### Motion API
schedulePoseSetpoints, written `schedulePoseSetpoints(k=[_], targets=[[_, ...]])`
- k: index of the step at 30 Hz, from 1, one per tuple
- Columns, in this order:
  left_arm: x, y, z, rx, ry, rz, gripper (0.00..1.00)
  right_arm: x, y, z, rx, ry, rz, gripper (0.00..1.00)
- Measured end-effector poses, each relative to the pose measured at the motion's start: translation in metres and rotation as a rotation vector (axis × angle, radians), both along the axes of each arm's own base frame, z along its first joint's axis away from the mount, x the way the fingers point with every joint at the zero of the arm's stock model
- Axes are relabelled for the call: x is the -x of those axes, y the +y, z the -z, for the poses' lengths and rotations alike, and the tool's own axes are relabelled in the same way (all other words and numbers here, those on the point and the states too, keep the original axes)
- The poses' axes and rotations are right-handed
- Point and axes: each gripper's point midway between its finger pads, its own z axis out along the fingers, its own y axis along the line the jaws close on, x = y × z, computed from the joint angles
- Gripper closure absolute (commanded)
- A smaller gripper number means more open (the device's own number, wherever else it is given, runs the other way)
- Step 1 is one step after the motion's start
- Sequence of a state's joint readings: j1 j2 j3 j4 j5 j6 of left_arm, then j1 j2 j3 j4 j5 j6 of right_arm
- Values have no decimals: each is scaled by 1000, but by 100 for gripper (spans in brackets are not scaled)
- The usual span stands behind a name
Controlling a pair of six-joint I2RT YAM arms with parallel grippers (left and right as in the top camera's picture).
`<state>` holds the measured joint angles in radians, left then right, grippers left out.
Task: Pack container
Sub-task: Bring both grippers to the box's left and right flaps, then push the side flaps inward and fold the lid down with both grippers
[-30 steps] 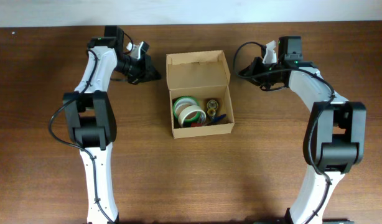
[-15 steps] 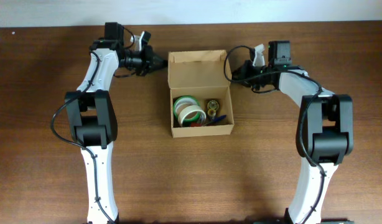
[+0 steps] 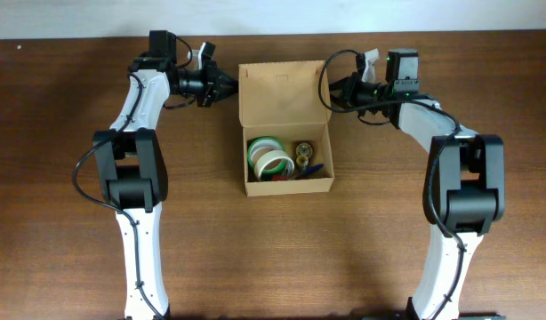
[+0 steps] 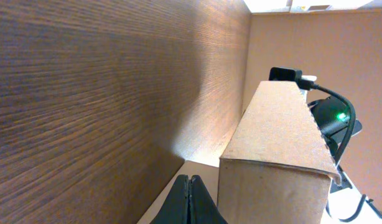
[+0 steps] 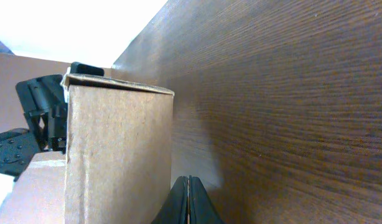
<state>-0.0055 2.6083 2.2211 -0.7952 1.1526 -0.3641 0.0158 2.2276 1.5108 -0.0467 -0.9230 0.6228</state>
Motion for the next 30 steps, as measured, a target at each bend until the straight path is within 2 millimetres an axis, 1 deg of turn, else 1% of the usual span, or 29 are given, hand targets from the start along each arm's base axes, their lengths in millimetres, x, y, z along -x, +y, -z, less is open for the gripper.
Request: schedulePoseSetpoints(k=[3, 5, 14, 18, 21, 24, 26, 28, 30], targets=[[1, 0, 4, 5, 8, 2, 98, 0, 0, 0, -4, 4, 0, 96], [1, -2, 3, 22, 6, 10, 98, 0, 0, 0, -5, 3, 0, 96], [2, -11, -21, 160, -70, 74, 98, -2, 5, -12, -33, -48, -32, 96], [2, -12, -30, 183, -85, 86, 98, -5, 8, -25, -50, -84, -61, 96], [-5, -13, -48, 188, -142, 96, 98, -11, 10, -44, -59, -142, -87, 96], [-12, -14, -74, 188, -215, 107, 99, -16, 12, -63, -62, -176, -110, 96], [-15, -15, -90, 186, -244, 110, 98, -15, 13, -70, -58, -171, -126, 96], [-16, -15, -101, 178, -258, 107, 98, -13, 13, -75, -45, -157, -142, 96], [-16, -14, -105, 176, -262, 106, 98, -10, 13, -77, -31, -148, -156, 96]])
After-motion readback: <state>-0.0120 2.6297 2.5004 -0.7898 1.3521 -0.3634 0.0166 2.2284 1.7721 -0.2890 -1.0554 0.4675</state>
